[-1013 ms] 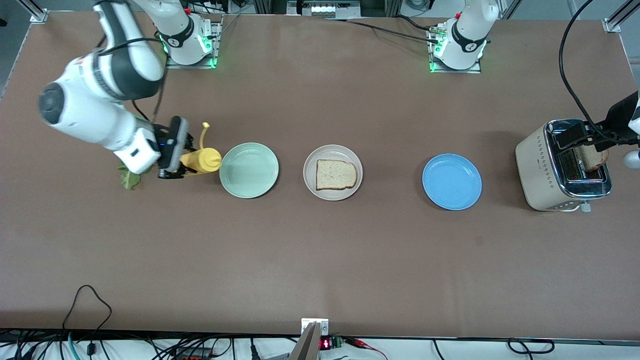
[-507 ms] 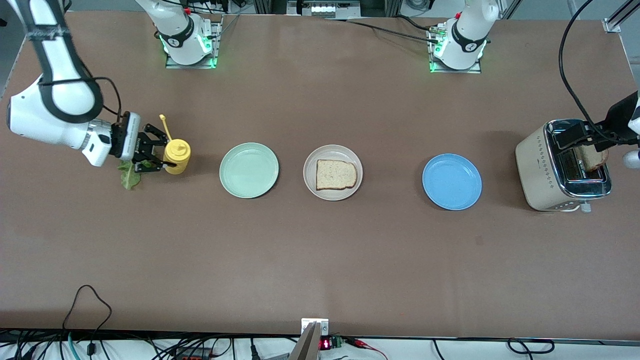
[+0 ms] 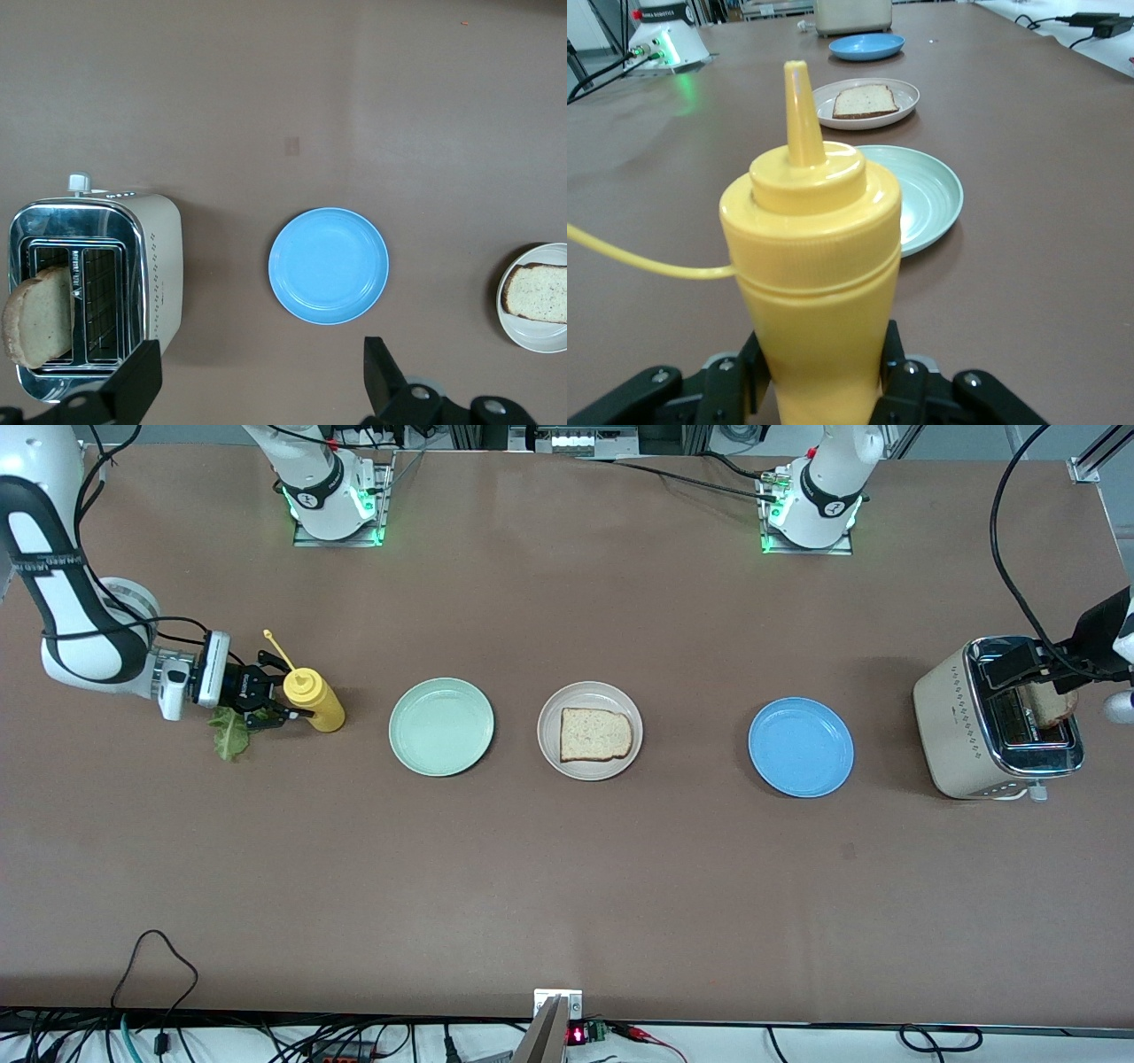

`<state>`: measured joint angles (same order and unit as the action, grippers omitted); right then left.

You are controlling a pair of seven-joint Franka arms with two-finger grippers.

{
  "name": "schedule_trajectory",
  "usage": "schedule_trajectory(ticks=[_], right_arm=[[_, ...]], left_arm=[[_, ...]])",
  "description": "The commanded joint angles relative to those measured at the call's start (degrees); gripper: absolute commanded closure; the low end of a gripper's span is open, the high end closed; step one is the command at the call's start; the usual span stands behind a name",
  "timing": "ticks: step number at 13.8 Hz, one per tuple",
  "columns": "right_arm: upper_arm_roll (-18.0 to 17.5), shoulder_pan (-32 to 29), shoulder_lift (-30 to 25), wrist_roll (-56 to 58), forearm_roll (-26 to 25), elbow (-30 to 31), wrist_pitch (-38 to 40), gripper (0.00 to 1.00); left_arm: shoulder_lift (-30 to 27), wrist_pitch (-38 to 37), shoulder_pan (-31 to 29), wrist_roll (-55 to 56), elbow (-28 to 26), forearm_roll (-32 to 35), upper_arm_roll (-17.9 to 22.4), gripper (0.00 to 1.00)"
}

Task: Make sandwich in beige plate with both arms
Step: 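Release the bottle and move the right gripper to the lettuce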

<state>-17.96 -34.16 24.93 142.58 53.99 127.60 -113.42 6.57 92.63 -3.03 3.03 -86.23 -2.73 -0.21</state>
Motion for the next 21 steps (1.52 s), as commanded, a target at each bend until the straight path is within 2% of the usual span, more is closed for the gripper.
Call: schedule_trajectory(ticks=[1, 3, 4, 7, 8, 10, 15, 21], right_arm=[[-1.20, -1.52, 1.96, 2.61, 2.34, -0.86, 1.71, 1.00], [-1.20, -1.52, 2.14, 2.53, 2.61, -0.94, 1.62, 0.97], [-1.20, -1.52, 2.14, 2.00, 2.61, -1.03, 1.62, 0.81], [-1.20, -1.61, 2.14, 1.73, 2.61, -1.03, 1.44, 0.07], [-1.20, -1.61, 2.14, 1.73, 2.61, -1.03, 1.36, 0.00], [-0.85, -1.61, 2.05, 1.56, 2.26, -1.21, 1.18, 0.00], [3.28, -1.88, 2.14, 1.82, -0.89, -1.47, 1.00, 0.00], [10.22, -2.75, 1.35, 0.69, -6.17, -4.28, 1.36, 0.00]], left_arm=[[-0.33, -0.61, -0.04, -0.84, 0.09, 0.36, -0.14, 0.00], [-0.24, -0.61, -0.04, -0.92, 0.09, 0.36, -0.14, 0.00], [-0.24, -0.61, -0.04, -0.84, 0.09, 0.36, -0.14, 0.00], [-0.15, -0.61, -0.04, -0.84, 0.09, 0.36, -0.14, 0.00], [-0.15, -0.61, -0.04, -0.84, 0.09, 0.36, -0.14, 0.00], [-0.07, -0.61, -0.04, -0.84, 0.09, 0.36, -0.14, 0.00], [-0.07, -0.61, -0.04, -0.84, 0.09, 0.36, -0.14, 0.00], [-0.07, -0.70, 0.05, -0.84, 0.09, 0.36, -0.14, 0.00]])
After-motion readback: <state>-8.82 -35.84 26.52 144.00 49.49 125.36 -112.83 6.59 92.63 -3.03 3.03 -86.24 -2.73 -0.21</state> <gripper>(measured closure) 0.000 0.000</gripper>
